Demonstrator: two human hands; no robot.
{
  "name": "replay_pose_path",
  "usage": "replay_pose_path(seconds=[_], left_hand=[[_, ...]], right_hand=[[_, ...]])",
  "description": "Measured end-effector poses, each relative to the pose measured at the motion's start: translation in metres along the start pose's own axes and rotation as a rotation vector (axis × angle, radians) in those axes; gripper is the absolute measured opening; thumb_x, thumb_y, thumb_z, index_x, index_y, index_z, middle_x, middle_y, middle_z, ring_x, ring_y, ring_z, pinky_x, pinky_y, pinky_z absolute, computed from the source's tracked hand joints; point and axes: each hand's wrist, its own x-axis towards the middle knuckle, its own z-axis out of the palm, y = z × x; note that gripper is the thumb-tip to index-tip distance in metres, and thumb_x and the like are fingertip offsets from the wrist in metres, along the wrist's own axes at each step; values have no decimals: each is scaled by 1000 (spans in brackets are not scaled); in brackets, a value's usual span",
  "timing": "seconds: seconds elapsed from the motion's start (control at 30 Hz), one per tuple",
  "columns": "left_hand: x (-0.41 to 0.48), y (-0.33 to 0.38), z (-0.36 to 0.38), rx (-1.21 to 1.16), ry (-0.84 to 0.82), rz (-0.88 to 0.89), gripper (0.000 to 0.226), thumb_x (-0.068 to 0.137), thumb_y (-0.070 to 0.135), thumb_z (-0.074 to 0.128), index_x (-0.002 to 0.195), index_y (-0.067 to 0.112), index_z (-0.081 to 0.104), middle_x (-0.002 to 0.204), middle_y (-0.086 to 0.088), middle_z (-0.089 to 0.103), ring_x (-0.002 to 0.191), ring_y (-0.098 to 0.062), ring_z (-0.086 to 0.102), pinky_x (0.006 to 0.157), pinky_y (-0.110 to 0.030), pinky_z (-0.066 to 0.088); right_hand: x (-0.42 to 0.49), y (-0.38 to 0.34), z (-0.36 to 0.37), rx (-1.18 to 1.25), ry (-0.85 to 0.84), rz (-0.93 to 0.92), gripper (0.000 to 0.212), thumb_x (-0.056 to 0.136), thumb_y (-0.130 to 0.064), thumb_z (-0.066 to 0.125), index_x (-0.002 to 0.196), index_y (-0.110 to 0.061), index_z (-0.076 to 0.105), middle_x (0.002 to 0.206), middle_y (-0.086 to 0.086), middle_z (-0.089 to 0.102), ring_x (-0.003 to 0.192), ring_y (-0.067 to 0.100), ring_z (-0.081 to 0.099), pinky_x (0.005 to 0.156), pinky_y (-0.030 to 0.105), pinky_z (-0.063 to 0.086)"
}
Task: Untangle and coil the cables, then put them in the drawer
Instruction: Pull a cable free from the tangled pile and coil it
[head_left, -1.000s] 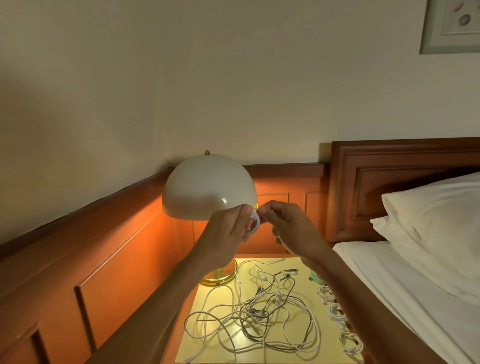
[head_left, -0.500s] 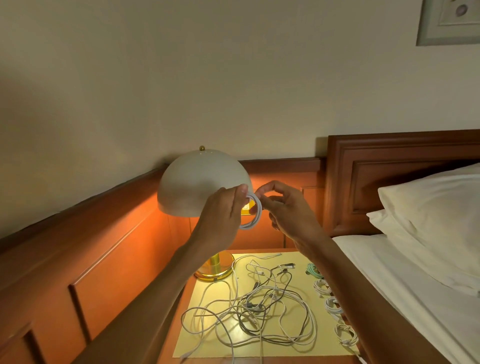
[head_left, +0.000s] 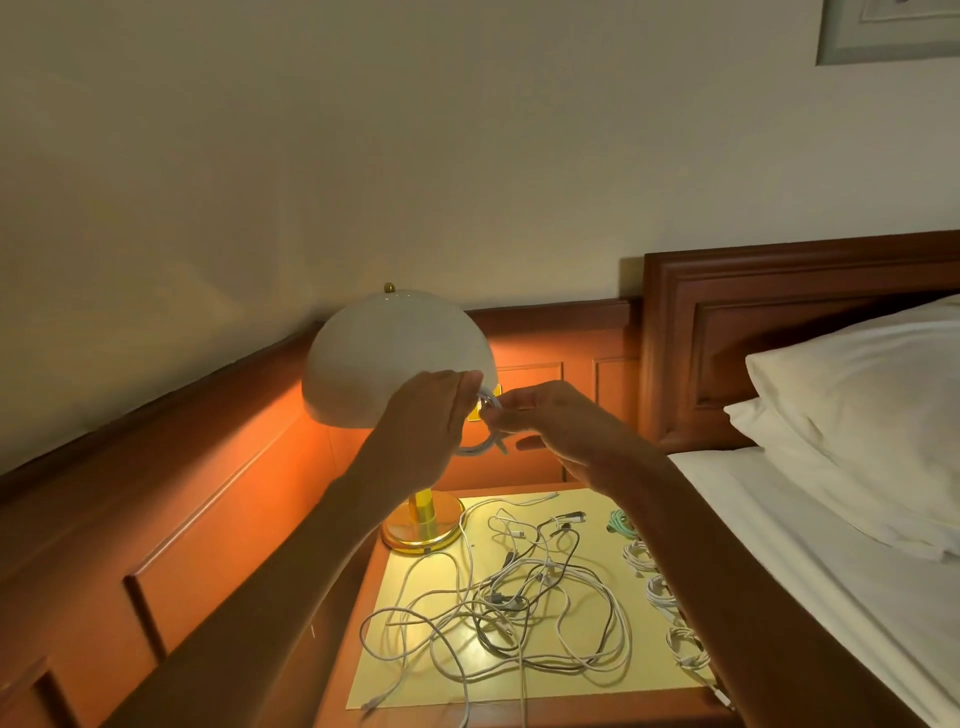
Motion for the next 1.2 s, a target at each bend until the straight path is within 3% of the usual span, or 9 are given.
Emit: replay_pose_path(seconds=[0.1,0.23,0.43,0.67,0.8,0.9,0.97,1.07,1.2], left_hand=[[-4,-3,1,7,10,42,32,100,21,39,79,6,59,66,-7,56,59,-27,55,57,-50,52],[-6,-4,4,-43,-8,26,37,100,29,34,86,9,62,72,0,57,67,-27,60,67,-47,53],[-5,-4,7,55,-78,98,8,95,7,56,91,7,63,69,-7,61,60,-25,61,60,-42,57],[-5,-10,15,6,-49,48,28,105,17,40,87,12,61,67,-7,63,62,-26,63,64,-45,53],[-9,-14,14,-92,-115,-25,33,106,23,38,84,13,60,64,3,54,62,-16,58,66,-32,48],[-11,-17,13,-163,-126,-34,37,105,31,35,69,33,45,57,10,49,58,-9,56,59,-13,35],[-11,-19,11,-179,-126,-30,39,105,31,36,67,37,41,56,11,48,58,-8,54,59,-11,32],[-10,-23,7,-193,-110,-44,42,105,30,37,64,37,40,53,10,46,54,-9,53,57,-11,31],[-12,-27,7,-246,-160,-103,44,105,35,36,63,26,47,53,1,50,55,-17,59,58,-18,38]], right_hand=[[3,3,-4,22,-88,27,16,93,-12,65,104,-7,75,101,6,77,106,22,68,96,41,47],[7,6,-4,150,-141,73,20,89,2,62,108,5,69,106,18,74,107,32,69,99,43,52],[6,12,5,200,-33,19,11,85,5,66,92,-1,71,87,19,75,86,34,75,79,41,61],[6,26,15,241,50,-27,16,84,-1,76,99,-1,72,88,17,77,77,30,76,60,34,61],[7,34,20,216,70,-34,18,83,-1,77,100,0,71,89,18,76,79,33,76,70,43,63],[7,37,24,193,105,-57,19,80,-2,80,98,-2,73,87,16,77,77,33,76,72,49,63],[6,36,27,145,149,-97,21,77,-6,83,96,-4,73,85,13,77,75,30,76,71,52,62],[5,32,33,37,250,-185,35,74,-12,87,99,-13,62,81,9,77,65,23,75,61,45,63],[8,38,34,-372,401,-476,59,71,-29,89,121,-27,57,99,-3,72,57,7,68,57,15,53]])
